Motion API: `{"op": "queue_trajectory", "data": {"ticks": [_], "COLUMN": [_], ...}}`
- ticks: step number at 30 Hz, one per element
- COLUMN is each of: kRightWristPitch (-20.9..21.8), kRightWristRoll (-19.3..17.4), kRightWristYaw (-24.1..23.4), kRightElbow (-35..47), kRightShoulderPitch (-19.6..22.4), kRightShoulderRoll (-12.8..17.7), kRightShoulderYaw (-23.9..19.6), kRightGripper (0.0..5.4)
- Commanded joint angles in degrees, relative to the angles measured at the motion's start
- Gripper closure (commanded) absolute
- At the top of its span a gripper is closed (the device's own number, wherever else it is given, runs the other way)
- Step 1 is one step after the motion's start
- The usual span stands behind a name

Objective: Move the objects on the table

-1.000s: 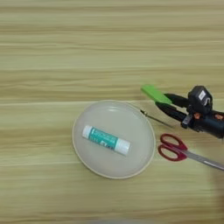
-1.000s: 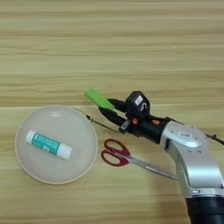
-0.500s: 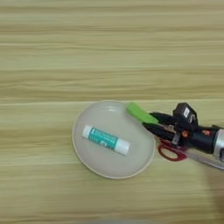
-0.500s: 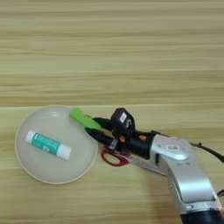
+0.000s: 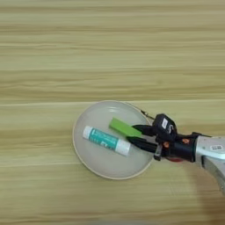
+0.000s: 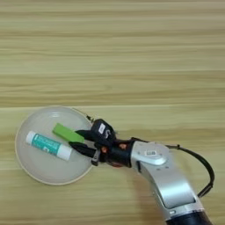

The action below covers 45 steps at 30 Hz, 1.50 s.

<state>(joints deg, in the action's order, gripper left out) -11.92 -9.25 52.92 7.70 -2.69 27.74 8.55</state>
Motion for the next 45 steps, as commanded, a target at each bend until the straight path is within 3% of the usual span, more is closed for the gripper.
{"op": "queue_trajectory", "data": {"ticks": [1, 5, 6, 16, 21, 26, 38, 43, 45], "kRightWristPitch": [1.09, 1.40, 1.39, 1.45, 1.36, 2.86, 0.69, 0.86, 1.51], "kRightWristRoll": [-0.03, -0.02, 0.00, -0.51, -2.52, -7.29, -19.69, -23.07, -22.38], "kRightWristYaw": [-1.34, -1.13, -1.15, -1.32, -1.91, -1.43, -3.05, -1.51, -1.27], "kRightElbow": [2.37, 2.35, 2.35, 2.30, 3.42, 4.39, 6.26, 6.06, 5.80], "kRightShoulderPitch": [2.60, 2.40, 2.37, 2.64, 4.01, 6.06, 9.54, 8.54, 7.80], "kRightShoulderRoll": [0.95, 0.99, 1.00, 0.82, 0.59, -0.09, 1.51, 2.10, 2.70], "kRightShoulderYaw": [-0.93, -0.80, -0.81, -1.40, -4.09, -9.02, -23.69, -26.80, -27.14], "kRightGripper": [4.01, 4.01, 3.65, 2.45, 1.77, 1.24, 0.04, 0.04, 0.04]}}
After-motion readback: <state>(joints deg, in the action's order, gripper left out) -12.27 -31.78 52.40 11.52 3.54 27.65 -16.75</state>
